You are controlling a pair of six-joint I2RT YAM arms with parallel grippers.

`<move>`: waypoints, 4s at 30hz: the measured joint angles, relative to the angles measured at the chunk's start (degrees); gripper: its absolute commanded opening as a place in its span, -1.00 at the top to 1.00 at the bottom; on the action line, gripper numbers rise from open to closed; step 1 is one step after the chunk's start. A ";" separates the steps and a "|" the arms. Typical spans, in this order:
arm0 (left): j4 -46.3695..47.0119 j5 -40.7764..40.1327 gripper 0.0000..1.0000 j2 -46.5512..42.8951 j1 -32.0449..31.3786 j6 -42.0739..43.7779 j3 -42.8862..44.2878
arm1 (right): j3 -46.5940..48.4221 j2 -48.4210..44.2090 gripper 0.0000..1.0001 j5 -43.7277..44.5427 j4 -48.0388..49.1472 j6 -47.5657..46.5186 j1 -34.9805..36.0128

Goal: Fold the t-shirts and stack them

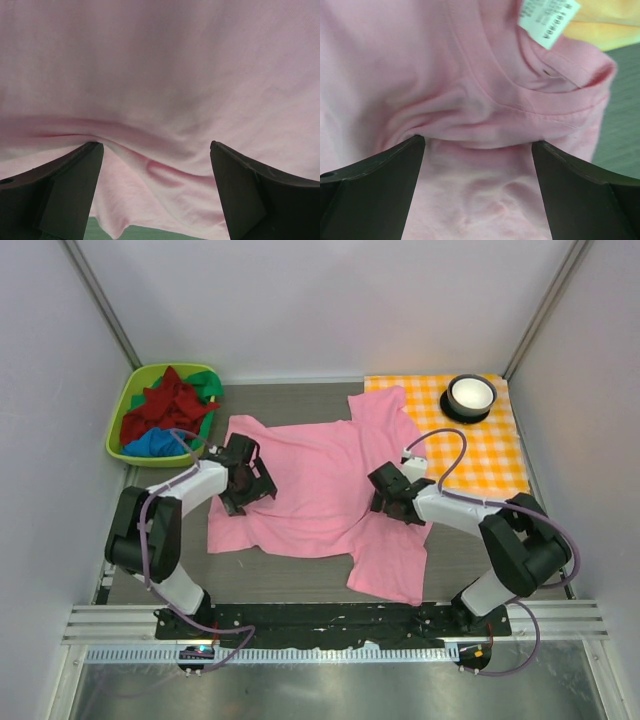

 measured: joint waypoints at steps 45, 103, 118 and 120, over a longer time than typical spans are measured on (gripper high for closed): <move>-8.74 -19.58 -0.43 -32.83 8.15 -14.97 -24.61 | -7.23 -29.20 -0.90 -6.32 -10.47 -7.37 2.49; 3.65 -0.15 1.00 -36.72 11.39 -3.08 -24.52 | -18.86 -33.24 -0.33 -21.59 -31.36 21.66 15.21; 3.48 0.74 1.00 -36.09 13.16 -1.49 -24.52 | -21.03 -36.24 0.98 -22.80 -30.23 31.61 21.46; 3.30 0.72 1.00 -36.20 13.31 -1.46 -24.52 | -21.07 -36.37 0.99 -22.58 -30.14 32.74 22.16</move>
